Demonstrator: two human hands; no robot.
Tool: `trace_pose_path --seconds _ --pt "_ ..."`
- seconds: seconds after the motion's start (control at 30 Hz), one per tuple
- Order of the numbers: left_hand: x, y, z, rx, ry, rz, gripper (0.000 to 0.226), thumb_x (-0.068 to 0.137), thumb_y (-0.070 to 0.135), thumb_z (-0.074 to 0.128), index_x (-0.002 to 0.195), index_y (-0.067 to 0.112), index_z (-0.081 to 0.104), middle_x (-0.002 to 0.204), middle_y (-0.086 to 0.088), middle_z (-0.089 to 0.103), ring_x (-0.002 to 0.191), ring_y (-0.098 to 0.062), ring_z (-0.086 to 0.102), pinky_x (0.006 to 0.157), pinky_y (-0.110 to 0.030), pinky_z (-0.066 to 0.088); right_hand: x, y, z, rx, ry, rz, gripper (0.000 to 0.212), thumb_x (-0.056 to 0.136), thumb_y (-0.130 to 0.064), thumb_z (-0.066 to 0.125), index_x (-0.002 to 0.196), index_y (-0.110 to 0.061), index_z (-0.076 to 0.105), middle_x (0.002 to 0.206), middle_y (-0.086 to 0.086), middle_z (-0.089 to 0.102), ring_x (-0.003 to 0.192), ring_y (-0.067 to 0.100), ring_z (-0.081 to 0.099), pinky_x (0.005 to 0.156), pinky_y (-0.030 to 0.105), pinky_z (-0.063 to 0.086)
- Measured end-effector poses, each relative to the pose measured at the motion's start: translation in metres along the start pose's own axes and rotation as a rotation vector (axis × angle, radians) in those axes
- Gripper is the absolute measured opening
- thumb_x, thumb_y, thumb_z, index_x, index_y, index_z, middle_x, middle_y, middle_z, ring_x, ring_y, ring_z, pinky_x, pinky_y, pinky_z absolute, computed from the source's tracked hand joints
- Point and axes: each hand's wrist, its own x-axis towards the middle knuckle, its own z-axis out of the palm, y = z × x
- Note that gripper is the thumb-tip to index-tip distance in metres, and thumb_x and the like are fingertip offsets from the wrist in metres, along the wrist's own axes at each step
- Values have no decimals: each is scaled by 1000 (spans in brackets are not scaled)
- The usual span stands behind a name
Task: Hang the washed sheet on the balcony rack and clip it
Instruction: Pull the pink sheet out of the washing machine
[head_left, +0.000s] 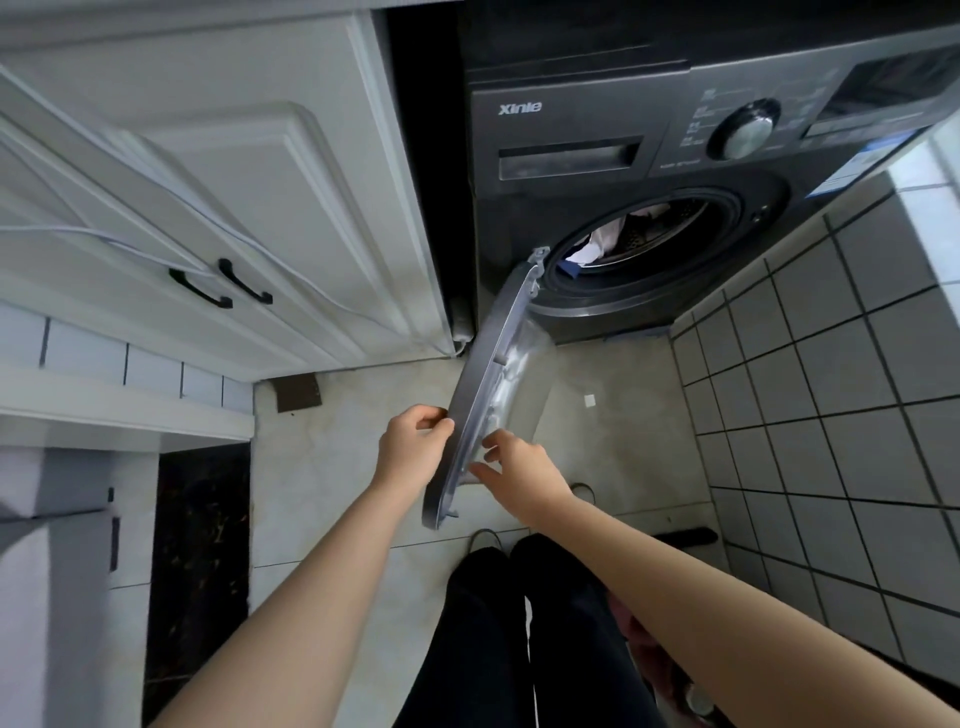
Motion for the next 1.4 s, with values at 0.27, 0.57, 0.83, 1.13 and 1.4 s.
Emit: trace_pose_path --seconds 0.27,0.57,0.83,1.13,1.4 --pt "-15 61 19 448 200 515 46 85 9 55 131 17 56 124 0 55 113 -23 48 91 -35 45 5 42 -61 -12 57 99 39 94 -39 51 124 -14 53 119 4 64 111 27 57 90 38 48" --pt "14 139 122 783 -74 663 55 89 13 48 143 17 39 140 -1 45 129 -22 36 103 -34 37 33 128 -163 -329 200 64 42 97 -37 45 133 -15 43 129 8 53 117 30 51 84 37 48" --pt "90 152 201 1037 -127 590 54 91 13 47 143 12 33 146 -4 36 139 -23 25 107 -36 32 119 196 -206 -365 238 22 41 97 -38 46 127 -10 44 123 11 52 115 32 48 83 38 45" --pt "210 143 279 1427 -38 726 82 88 15 54 153 15 4 162 -6 -1 148 -25 -9 120 -40 2 232 246 -206 -295 307 -69 73 93 -36 54 150 -18 14 145 7 36 129 32 37 98 42 42" --pt "293 163 319 1719 260 899 59 101 23 24 152 7 -1 161 -13 -4 147 -33 -11 118 -45 3 319 270 -209 -398 358 -100 73 91 -35 58 149 -15 19 146 8 33 129 34 36 95 43 41"
